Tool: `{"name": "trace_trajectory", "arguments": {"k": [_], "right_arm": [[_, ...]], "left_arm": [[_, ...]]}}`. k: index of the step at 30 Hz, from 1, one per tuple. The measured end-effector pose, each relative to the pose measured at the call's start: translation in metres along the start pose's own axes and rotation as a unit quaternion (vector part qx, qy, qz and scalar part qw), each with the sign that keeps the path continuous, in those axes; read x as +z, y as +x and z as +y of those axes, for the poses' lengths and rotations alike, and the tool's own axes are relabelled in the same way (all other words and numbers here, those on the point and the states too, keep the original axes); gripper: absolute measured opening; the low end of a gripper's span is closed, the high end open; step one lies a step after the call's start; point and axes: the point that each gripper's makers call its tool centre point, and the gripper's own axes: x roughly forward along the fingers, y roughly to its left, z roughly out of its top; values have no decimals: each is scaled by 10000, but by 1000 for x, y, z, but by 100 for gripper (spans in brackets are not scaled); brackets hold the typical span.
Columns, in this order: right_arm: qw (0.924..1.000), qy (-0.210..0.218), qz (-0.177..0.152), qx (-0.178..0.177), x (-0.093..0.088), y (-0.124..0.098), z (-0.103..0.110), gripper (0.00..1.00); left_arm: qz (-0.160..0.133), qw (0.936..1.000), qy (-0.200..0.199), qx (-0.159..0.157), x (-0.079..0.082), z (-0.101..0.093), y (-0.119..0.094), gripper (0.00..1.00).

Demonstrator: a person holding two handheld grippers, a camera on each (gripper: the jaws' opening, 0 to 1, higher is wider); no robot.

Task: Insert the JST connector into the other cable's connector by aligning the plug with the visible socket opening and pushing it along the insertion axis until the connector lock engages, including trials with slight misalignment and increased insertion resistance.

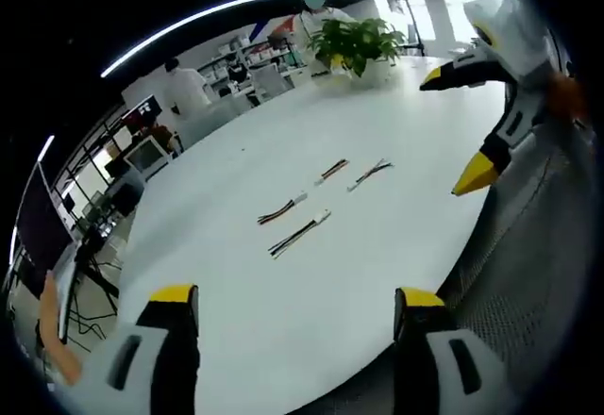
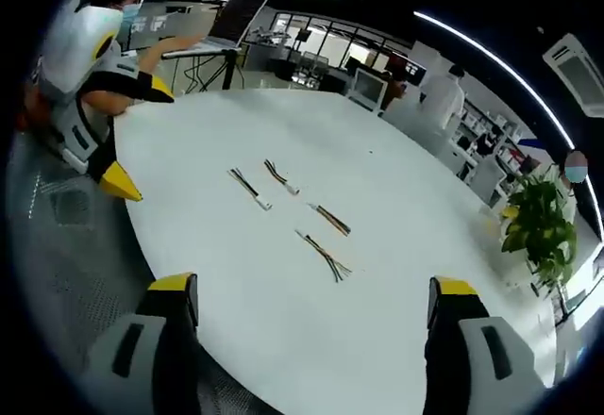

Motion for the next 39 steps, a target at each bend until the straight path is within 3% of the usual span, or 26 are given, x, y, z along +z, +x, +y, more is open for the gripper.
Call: {"name": "trace_trajectory", "arguments": {"k": [39], "right_arm": [[9997,24,178,163,-6,2,6,93]], "left_arm": [[146,9999,40,-79,-5,-3,1,86]]}}
